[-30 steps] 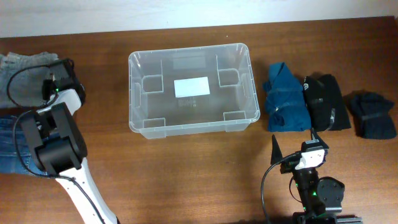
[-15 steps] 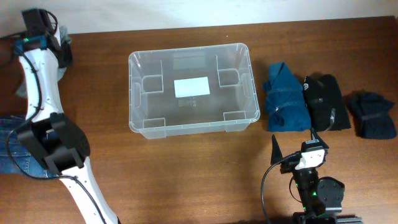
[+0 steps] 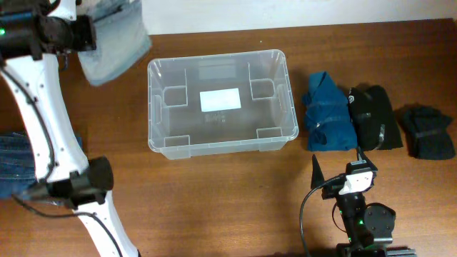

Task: Pack container
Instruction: 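Lift the light-blue jeans and carry them over the clear box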

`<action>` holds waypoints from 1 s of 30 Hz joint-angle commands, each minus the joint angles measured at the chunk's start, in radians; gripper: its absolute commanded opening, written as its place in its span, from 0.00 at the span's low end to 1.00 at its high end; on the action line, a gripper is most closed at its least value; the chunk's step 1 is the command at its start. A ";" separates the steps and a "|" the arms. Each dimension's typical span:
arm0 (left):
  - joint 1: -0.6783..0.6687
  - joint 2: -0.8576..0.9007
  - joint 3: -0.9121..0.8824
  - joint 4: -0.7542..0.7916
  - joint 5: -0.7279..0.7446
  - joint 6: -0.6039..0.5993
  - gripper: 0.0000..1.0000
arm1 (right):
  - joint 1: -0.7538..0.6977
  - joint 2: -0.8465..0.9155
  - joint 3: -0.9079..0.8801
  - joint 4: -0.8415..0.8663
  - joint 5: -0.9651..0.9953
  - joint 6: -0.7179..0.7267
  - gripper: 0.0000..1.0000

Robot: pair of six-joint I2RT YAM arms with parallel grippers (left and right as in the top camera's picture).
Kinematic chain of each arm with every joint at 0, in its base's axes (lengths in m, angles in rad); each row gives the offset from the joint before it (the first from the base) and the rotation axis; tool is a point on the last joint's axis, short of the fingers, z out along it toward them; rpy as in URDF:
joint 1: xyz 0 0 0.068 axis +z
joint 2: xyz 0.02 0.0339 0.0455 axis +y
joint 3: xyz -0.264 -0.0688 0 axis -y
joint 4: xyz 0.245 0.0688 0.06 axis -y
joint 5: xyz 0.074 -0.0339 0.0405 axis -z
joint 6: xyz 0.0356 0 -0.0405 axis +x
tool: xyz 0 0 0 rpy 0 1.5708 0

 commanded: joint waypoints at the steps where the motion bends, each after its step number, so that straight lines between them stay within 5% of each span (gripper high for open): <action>1: -0.048 -0.162 0.056 0.016 0.037 0.015 0.00 | -0.008 -0.006 -0.008 -0.002 0.009 0.009 0.98; 8: -0.149 -0.302 0.056 -0.012 0.196 0.178 0.00 | -0.008 -0.006 -0.008 -0.002 0.009 0.009 0.98; 17: -0.320 -0.280 0.028 -0.196 0.180 0.370 0.00 | -0.008 -0.006 -0.008 -0.002 0.009 0.009 0.98; 25: -0.428 -0.216 -0.100 -0.129 0.080 0.366 0.00 | -0.008 -0.006 -0.008 -0.002 0.009 0.009 0.98; 30: -0.431 -0.165 -0.144 -0.050 0.018 0.243 0.00 | -0.008 -0.006 -0.008 -0.002 0.009 0.009 0.98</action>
